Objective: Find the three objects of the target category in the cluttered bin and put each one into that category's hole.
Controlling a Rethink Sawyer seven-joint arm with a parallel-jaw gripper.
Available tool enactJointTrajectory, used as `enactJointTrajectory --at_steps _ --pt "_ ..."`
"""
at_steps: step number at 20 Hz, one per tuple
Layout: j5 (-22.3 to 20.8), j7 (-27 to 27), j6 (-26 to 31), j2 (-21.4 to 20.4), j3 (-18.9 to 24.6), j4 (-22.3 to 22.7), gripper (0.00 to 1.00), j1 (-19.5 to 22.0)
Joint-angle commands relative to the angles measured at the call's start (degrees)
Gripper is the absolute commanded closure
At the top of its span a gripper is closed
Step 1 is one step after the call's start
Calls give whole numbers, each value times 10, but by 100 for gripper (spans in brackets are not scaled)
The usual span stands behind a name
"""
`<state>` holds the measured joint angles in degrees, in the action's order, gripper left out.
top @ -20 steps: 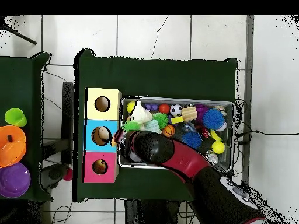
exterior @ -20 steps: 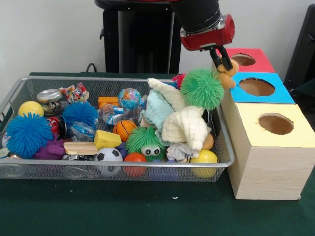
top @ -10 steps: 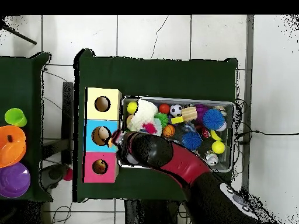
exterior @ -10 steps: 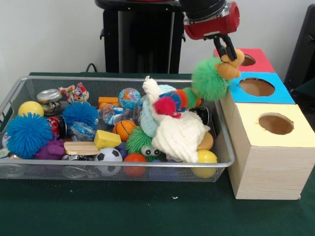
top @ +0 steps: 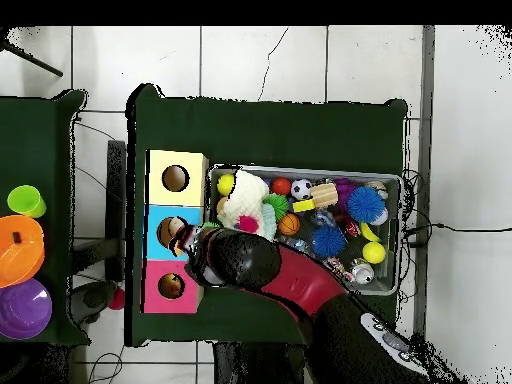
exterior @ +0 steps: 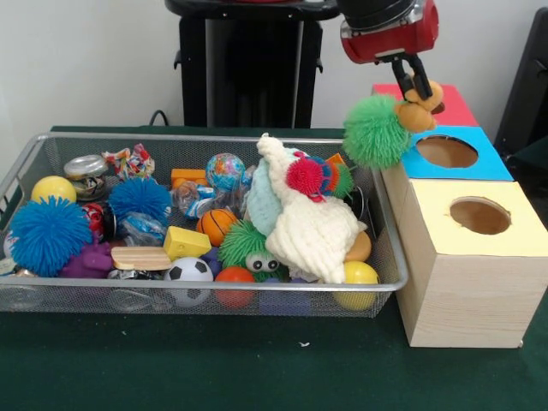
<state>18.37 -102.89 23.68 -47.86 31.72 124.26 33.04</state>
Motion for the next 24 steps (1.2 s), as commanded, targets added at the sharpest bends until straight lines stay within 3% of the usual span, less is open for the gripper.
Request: enactJointTrajectory --at_steps 1,10,15,24 --pt "33 -117 4 25 -21 -1 100 -13" --pt "-24 -63 11 46 -62 -16 100 -32" --pt "-56 -28 52 61 -76 -28 100 -31" --pt "-71 -36 60 72 -82 -40 100 -29"
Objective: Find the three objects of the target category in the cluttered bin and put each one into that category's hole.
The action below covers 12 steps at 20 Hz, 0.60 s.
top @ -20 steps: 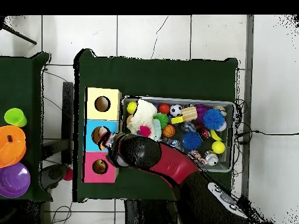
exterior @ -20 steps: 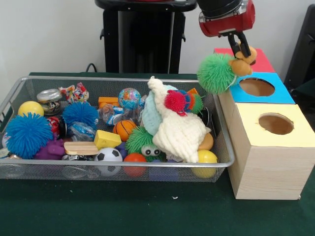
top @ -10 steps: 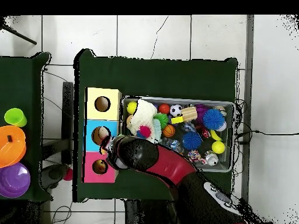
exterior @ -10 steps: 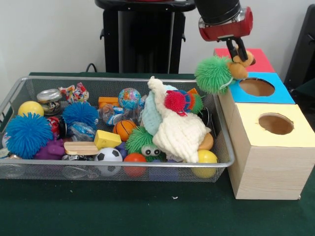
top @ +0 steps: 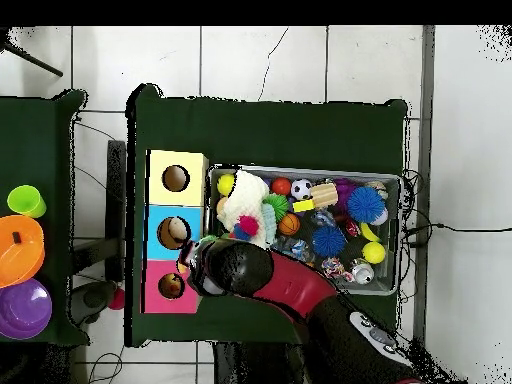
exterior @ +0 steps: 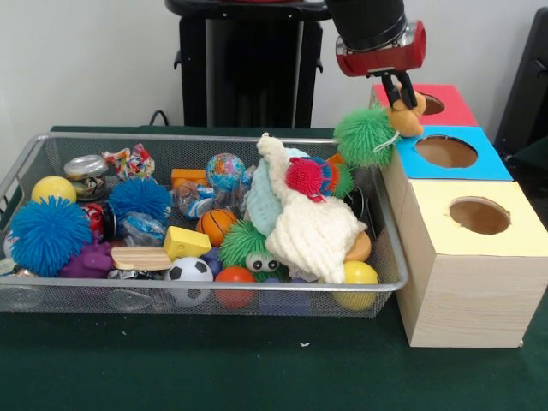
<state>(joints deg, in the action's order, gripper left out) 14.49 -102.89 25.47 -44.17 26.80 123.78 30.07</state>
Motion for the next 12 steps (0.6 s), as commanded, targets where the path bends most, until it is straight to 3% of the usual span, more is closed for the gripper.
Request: enactJointTrajectory --at_steps 1,12 --pt "-31 -39 36 37 -32 -34 100 2" --pt "7 -86 24 26 -29 -15 100 -2"
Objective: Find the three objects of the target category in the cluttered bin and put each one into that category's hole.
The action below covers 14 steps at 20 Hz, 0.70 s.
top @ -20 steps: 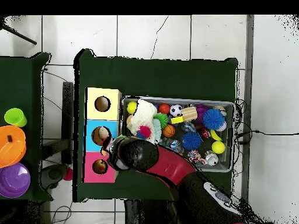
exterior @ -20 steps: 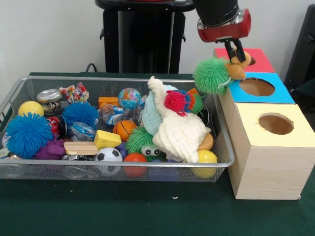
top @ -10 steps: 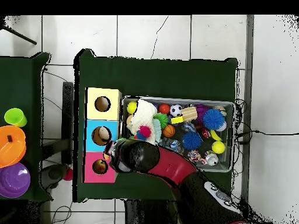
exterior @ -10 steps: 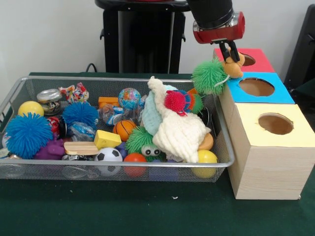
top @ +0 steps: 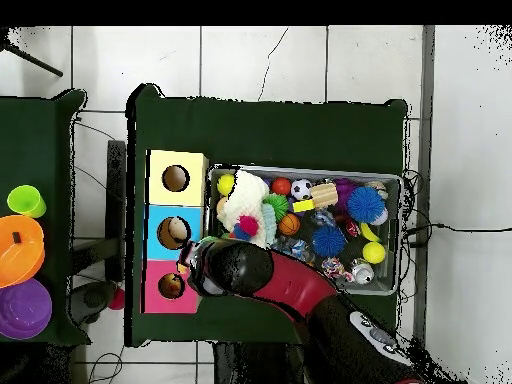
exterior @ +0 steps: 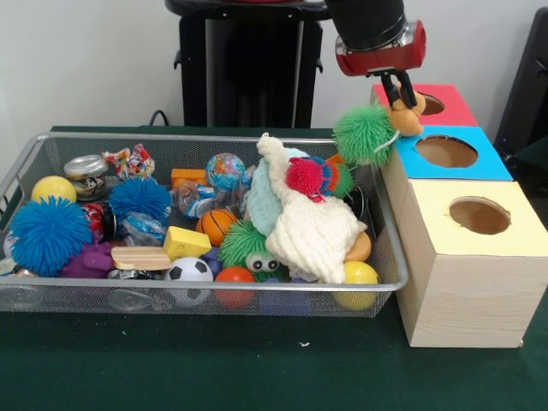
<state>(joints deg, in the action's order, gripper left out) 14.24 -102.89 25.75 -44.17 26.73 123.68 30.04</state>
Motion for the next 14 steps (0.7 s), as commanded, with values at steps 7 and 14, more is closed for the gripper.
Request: enactJointTrajectory --at_steps 7,14 --pt "11 -89 12 34 -31 -19 0 -5" --pt "16 -91 10 35 -30 -26 0 -3"
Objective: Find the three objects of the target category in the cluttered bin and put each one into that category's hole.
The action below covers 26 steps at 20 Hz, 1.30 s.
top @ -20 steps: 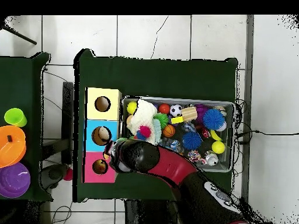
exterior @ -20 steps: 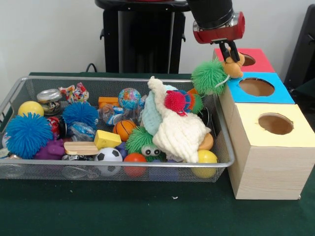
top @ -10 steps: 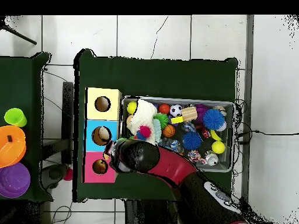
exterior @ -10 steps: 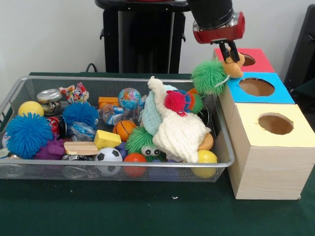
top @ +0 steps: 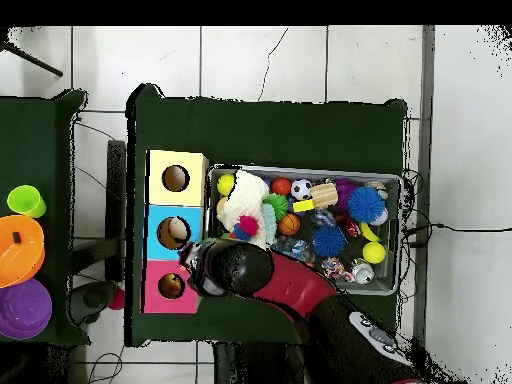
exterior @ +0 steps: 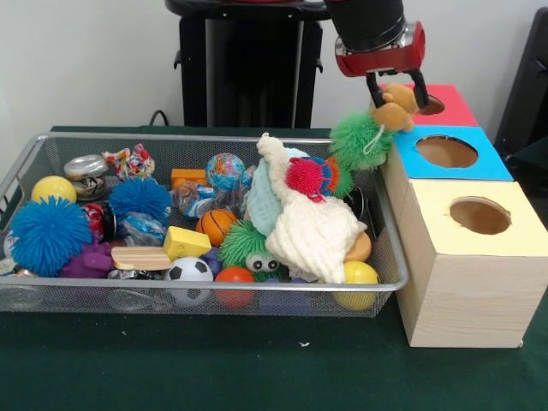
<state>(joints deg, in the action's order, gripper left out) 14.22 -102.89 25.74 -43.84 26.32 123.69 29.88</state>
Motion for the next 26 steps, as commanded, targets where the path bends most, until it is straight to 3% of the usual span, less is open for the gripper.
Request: enactJointTrajectory --at_steps 1,9,10,12,16,26 --pt "17 -91 8 32 -25 -24 0 -1" --pt "18 -96 13 30 -32 -28 0 -4" --pt "18 -98 13 30 -34 -29 100 -6" --pt "0 -73 15 35 -31 -44 100 -5" --pt "7 -81 13 34 -35 -44 100 -9" --pt "7 -77 87 -7 -38 -45 100 -13"
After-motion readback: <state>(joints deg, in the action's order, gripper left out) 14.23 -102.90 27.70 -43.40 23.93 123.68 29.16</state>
